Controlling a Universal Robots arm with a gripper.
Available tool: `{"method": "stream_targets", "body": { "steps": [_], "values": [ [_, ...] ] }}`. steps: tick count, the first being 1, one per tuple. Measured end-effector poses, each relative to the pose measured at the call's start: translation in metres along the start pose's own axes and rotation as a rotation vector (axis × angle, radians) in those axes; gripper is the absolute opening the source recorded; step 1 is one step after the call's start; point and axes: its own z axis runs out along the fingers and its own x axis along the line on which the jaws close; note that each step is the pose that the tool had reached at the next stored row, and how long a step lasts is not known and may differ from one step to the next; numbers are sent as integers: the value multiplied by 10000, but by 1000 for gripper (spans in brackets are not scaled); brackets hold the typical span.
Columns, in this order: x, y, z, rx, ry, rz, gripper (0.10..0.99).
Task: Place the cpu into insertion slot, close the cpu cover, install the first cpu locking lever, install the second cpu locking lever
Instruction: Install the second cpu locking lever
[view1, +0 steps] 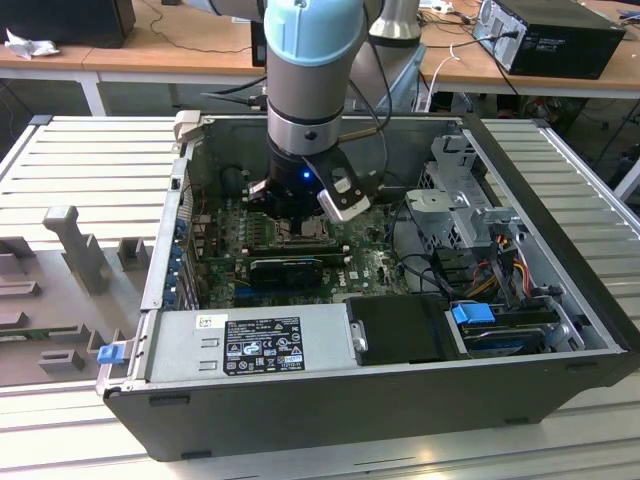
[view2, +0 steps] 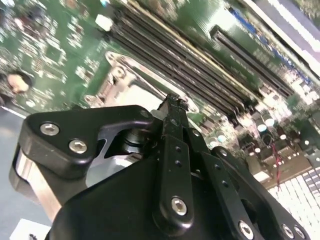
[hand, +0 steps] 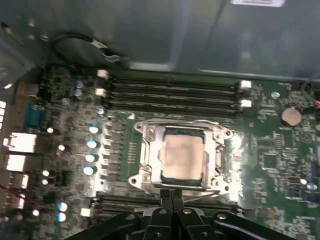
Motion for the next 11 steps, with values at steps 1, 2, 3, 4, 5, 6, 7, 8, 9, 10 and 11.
{"method": "stream_targets", "body": {
  "steps": [1,2,3,4,5,6,7,8,9,10,11],
  "values": [
    [6,-2,12,-16,-2,-3,106],
    [8,-7,28,-19,0,-10,106],
    [9,-11,46,-21,4,-22,106],
    [9,-14,65,-23,6,-37,106],
    [10,-18,81,-23,9,-51,106],
    [11,-21,100,-27,13,-67,106],
    [13,-23,106,-33,14,-77,106],
    [18,-27,106,-41,14,-76,106],
    [25,-40,104,-76,12,-80,106],
    [32,-67,98,-120,8,-80,106],
    [44,-91,94,-179,3,-78,106]
  ]
}}
